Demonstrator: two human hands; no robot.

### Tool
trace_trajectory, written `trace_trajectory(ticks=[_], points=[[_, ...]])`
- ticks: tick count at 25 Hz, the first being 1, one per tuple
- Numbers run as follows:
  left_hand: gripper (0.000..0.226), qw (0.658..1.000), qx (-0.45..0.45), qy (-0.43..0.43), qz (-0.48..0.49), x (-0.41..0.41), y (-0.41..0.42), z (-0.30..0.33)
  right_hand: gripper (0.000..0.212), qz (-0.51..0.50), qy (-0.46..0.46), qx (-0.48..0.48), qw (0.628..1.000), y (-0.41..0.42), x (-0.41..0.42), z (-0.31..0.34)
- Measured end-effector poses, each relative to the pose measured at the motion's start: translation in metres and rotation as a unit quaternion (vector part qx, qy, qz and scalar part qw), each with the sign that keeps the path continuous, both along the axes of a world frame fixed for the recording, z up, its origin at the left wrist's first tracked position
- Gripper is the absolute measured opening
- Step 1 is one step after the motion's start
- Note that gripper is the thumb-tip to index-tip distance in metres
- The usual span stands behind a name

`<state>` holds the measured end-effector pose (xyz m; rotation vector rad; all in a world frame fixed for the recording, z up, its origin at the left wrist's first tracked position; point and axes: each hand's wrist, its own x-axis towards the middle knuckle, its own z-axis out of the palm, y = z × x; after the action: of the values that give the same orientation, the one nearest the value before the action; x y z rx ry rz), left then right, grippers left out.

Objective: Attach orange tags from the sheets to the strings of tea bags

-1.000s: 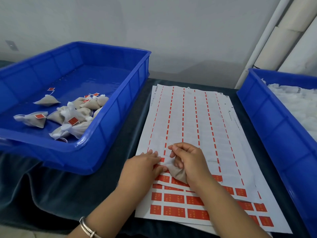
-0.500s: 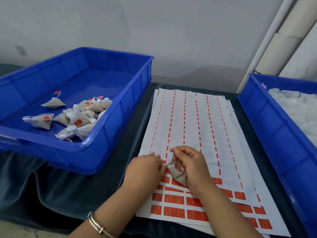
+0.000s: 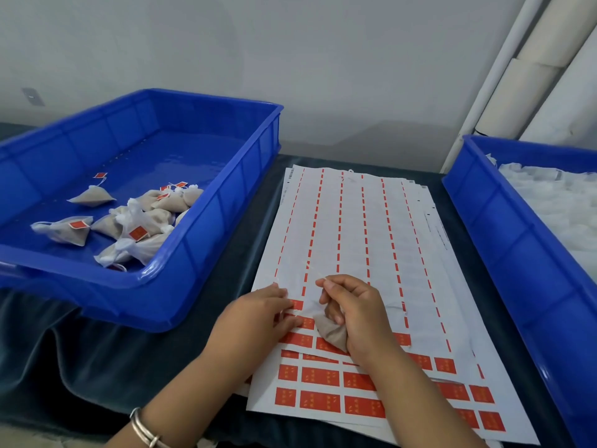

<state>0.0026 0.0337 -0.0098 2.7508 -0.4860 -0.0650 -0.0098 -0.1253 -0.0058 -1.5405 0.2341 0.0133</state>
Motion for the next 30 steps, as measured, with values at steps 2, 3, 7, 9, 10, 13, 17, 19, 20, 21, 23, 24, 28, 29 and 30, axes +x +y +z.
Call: trace_trajectory(ticks=[2,3,7,9,10,13,17,19,20,21,23,24,28,29,30], points=[[0.048,1.0,0.013,-0.009,-0.009,-0.003,0.0,-0.001,0.017,-0.006,0.005,-0.029,1.0,0.001,0.0,-0.001],[0.049,1.0,0.017,-0.018,-0.016,-0.004,0.0,-0.001,0.017,-0.007,0.006,-0.037,0.999,0.002,0.0,-0.001],[0.046,0.999,0.022,-0.023,-0.025,-0.004,0.001,-0.003,0.016,-0.007,0.006,-0.039,0.999,0.001,-0.001,0.0],[0.042,1.0,0.018,-0.016,0.004,-0.001,-0.002,-0.002,0.017,-0.005,0.003,-0.039,0.999,0.001,-0.001,0.0],[0.04,1.0,0.016,-0.014,0.021,0.0,-0.005,-0.001,0.017,-0.006,0.003,-0.042,0.999,0.001,-0.001,-0.001],[0.038,0.998,0.025,0.005,0.053,0.005,-0.012,0.002,0.017,-0.007,0.003,-0.045,0.999,0.001,-0.001,-0.002],[0.035,0.996,0.027,0.036,0.073,0.008,-0.014,0.002,0.017,-0.003,-0.001,-0.041,0.999,0.001,-0.001,-0.002],[0.034,0.996,0.026,0.04,0.073,0.008,-0.015,0.003,0.017,-0.002,-0.002,-0.04,0.999,0.001,-0.001,-0.002],[0.034,0.996,0.027,0.039,0.071,0.007,-0.014,0.003,0.017,-0.002,-0.001,-0.038,0.999,0.001,-0.002,-0.001],[0.034,0.996,0.028,0.036,0.07,0.007,-0.014,0.003,0.017,-0.002,0.0,-0.036,0.999,0.001,-0.001,-0.001],[0.031,0.997,0.034,0.03,0.063,0.006,-0.014,0.004,0.017,-0.001,-0.001,-0.032,0.999,0.001,-0.002,-0.001],[0.03,0.997,0.034,0.029,0.058,0.006,-0.014,0.005,0.017,-0.001,-0.002,-0.032,0.999,0.001,-0.002,-0.001],[0.023,0.998,0.0,-0.008,0.063,0.006,-0.016,0.006,0.017,-0.004,0.001,-0.027,1.0,0.001,-0.002,0.0],[0.022,0.997,-0.013,-0.024,0.07,0.006,-0.016,0.005,0.017,-0.005,0.003,-0.025,1.0,0.001,-0.002,0.0],[0.02,0.996,-0.033,-0.03,0.079,0.005,-0.015,0.004,0.017,-0.005,0.004,-0.023,1.0,0.001,-0.002,0.001]])
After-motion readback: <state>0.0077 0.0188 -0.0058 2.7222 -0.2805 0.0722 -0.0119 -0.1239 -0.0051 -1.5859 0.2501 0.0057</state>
